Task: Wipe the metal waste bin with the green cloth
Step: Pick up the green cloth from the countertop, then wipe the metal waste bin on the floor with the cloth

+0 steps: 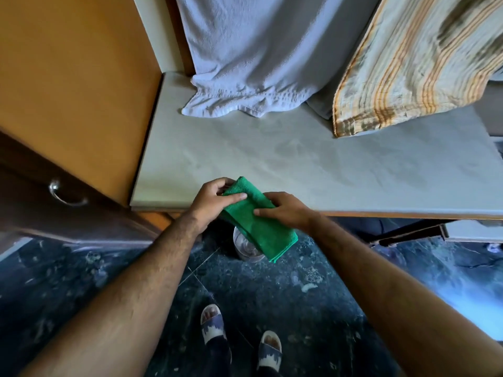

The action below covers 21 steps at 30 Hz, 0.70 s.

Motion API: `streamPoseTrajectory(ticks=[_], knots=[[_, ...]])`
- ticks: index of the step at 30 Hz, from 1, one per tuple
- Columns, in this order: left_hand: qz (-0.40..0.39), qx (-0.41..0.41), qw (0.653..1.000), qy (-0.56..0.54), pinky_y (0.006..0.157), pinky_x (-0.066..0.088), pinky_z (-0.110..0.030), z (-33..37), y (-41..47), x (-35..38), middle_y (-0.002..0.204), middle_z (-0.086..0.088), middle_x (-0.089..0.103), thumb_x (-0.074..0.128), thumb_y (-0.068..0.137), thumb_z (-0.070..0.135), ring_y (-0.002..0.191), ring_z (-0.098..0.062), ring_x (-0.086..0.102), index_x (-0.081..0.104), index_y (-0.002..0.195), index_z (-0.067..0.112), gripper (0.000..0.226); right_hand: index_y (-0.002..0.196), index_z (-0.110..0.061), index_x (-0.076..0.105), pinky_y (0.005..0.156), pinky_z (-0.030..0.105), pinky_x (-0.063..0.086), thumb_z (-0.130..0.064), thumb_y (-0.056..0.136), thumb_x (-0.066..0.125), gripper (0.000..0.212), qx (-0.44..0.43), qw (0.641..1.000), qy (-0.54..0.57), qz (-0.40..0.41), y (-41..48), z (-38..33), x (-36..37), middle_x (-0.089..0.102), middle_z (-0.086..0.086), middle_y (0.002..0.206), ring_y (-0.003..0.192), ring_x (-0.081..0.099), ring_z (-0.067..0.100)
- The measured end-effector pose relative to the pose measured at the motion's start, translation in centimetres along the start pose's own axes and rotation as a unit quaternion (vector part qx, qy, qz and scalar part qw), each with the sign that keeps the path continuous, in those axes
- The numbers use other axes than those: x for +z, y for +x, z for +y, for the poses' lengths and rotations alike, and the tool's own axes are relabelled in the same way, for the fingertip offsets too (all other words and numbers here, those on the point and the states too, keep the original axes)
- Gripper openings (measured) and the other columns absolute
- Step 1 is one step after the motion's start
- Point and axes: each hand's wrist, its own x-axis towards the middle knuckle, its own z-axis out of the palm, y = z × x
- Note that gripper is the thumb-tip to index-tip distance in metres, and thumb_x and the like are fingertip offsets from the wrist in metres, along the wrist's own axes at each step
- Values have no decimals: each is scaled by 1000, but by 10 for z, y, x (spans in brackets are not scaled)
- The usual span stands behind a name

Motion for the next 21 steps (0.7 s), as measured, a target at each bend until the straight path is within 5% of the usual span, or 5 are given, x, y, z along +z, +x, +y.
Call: streamPoseTrajectory(ticks=[7, 12, 15, 18, 21], knots=[[69, -108, 992, 17, 94, 59, -48, -103, -30, 31, 110, -10, 77, 85, 78, 31, 103, -28, 72, 71, 111, 10, 42, 116, -31, 70, 71, 17, 54, -36, 83, 71, 33, 17, 1000, -13, 12, 3, 72, 67, 76, -6, 104, 83, 71, 5], [110, -229, 956, -144, 74, 53, -35, -200, -38, 60, 132, 3, 65, 82, 74, 52, 109, -18, 64, 46, 137, 28, 76, 112, -25, 71, 65, 19, 49, -35, 81, 71, 32, 45, 997, -23, 64, 38, 141, 138, 76, 2, 101, 75, 66, 10], [85, -243, 938, -234, 88, 58, -48, -263, -32, 84, 129, 0, 71, 79, 77, 50, 112, -23, 70, 49, 133, 31, 66, 106, -18, 71, 70, 29, 52, -33, 83, 69, 28, 44, 995, -30, 89, 67, 178, 190, 75, 9, 100, 84, 68, 23], [119, -222, 931, -263, 99, 56, -43, -328, -19, 99, 126, -6, 72, 75, 83, 46, 110, -21, 72, 60, 123, 32, 45, 108, -16, 68, 69, 27, 49, -25, 81, 65, 29, 25, 997, 2, 67, 99, 213, 246, 75, 9, 101, 88, 69, 22], [149, -210, 923, -285, 100, 54, -38, -380, 6, 97, 130, 0, 69, 78, 68, 56, 112, -15, 70, 54, 140, 32, 80, 118, -18, 60, 72, 24, 47, -22, 74, 64, 45, -2, 999, 43, 19, 131, 241, 282, 71, 5, 104, 92, 67, 19]])
